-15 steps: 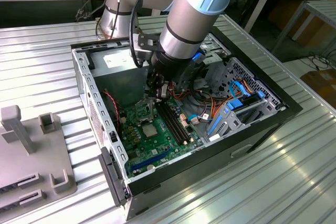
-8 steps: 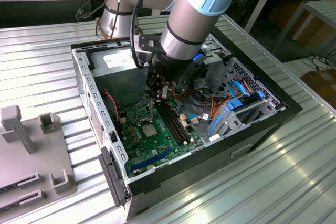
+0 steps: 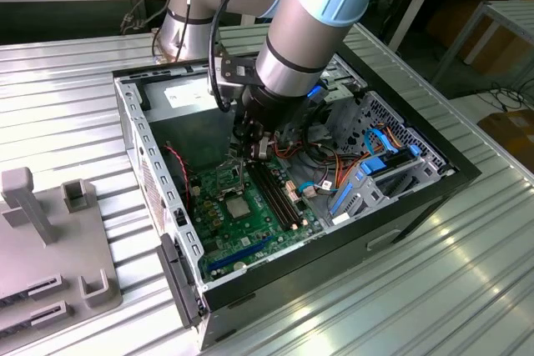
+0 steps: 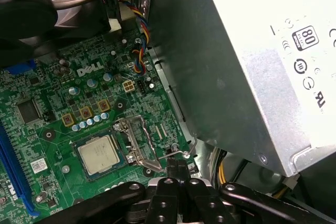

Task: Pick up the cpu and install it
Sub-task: 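Close the cpu cover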

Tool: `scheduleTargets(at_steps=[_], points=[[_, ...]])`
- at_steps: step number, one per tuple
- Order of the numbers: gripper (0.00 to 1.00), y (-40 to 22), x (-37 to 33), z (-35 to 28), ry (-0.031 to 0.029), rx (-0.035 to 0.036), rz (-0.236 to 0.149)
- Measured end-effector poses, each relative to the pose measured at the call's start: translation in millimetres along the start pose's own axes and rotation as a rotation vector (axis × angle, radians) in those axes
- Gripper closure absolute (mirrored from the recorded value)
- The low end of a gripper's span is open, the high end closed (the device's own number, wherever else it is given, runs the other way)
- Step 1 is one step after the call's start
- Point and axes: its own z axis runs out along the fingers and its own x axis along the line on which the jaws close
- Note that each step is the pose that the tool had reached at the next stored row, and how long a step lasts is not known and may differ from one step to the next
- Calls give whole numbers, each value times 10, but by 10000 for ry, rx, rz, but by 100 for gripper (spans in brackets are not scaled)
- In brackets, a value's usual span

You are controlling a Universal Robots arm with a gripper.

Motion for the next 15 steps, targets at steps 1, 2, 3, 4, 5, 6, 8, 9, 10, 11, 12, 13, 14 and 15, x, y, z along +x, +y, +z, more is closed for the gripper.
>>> scheduleTargets(at_steps=[1, 2, 3, 4, 5, 6, 8, 9, 10, 11, 12, 13, 14, 15], points=[[89, 0, 0, 0, 0, 0, 0], [89, 0, 0, 0, 0, 0, -1], [89, 0, 0, 0, 0, 0, 0], [89, 0, 0, 0, 0, 0, -1], [89, 0, 0, 0, 0, 0, -3], [89, 0, 0, 0, 1, -1, -5], [89, -1, 1, 0, 0, -1, -6], [89, -1, 3, 0, 1, -1, -6], [89, -2, 4, -1, 1, -1, -6], [89, -3, 6, -1, 0, -1, -6], [89, -3, 8, -1, 1, -1, -6], [89, -5, 11, -2, 1, -1, -7], [89, -6, 14, -2, 1, -1, -7], [89, -7, 18, -3, 0, -1, -6]])
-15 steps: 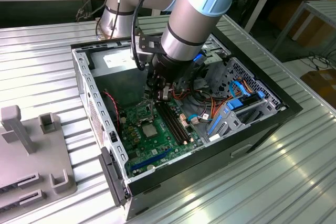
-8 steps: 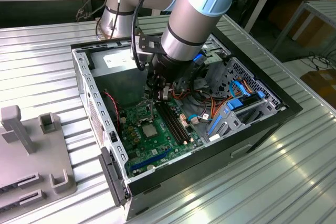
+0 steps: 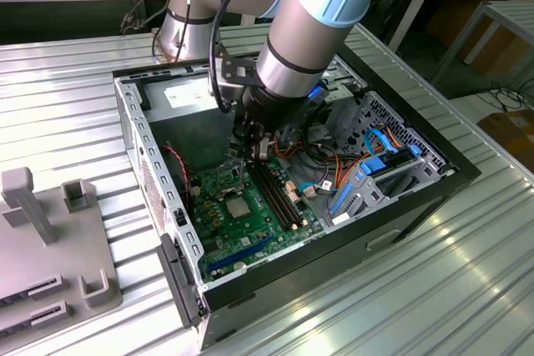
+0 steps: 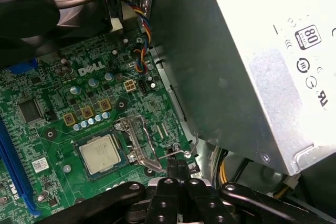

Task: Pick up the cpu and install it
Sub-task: 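Close the cpu cover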

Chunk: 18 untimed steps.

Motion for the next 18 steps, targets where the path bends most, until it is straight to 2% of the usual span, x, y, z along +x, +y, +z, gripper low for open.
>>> scheduleTargets(at_steps=[18], points=[[89, -32, 80, -14, 1, 0, 0]])
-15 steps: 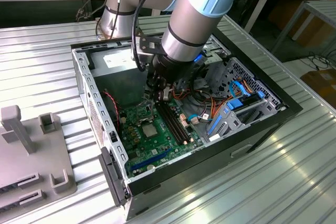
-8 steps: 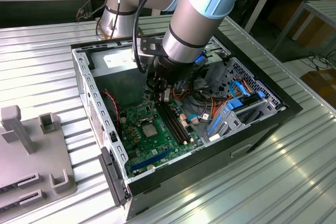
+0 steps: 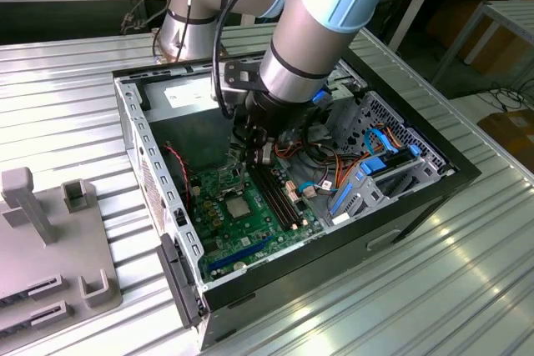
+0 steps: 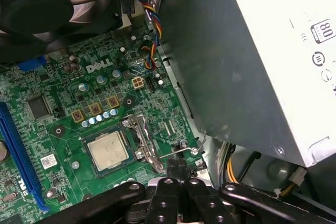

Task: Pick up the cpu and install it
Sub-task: 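Close the cpu cover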

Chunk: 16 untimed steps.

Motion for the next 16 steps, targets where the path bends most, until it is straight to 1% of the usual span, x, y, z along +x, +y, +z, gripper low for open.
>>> scheduleTargets(at_steps=[4, 11, 16], points=[[89, -8, 22, -3, 0, 0, 1], [89, -10, 25, -4, -1, 0, 1], [89, -31, 78, -13, 0, 0, 0]])
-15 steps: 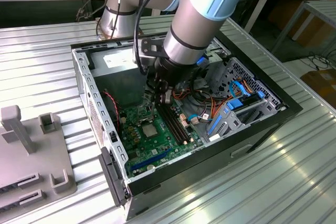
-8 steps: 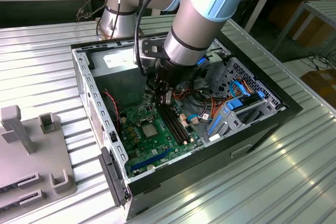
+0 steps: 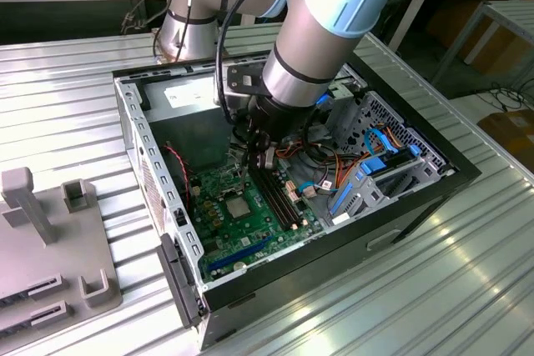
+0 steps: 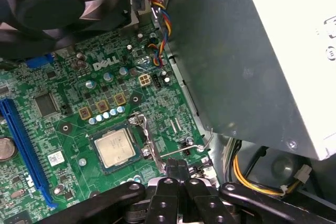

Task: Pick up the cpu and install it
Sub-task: 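Close the cpu cover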

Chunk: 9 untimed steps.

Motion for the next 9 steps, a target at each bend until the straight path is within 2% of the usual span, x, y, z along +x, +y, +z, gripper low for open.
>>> scheduleTargets(at_steps=[9], points=[[89, -24, 61, -10, -1, 0, 0]])
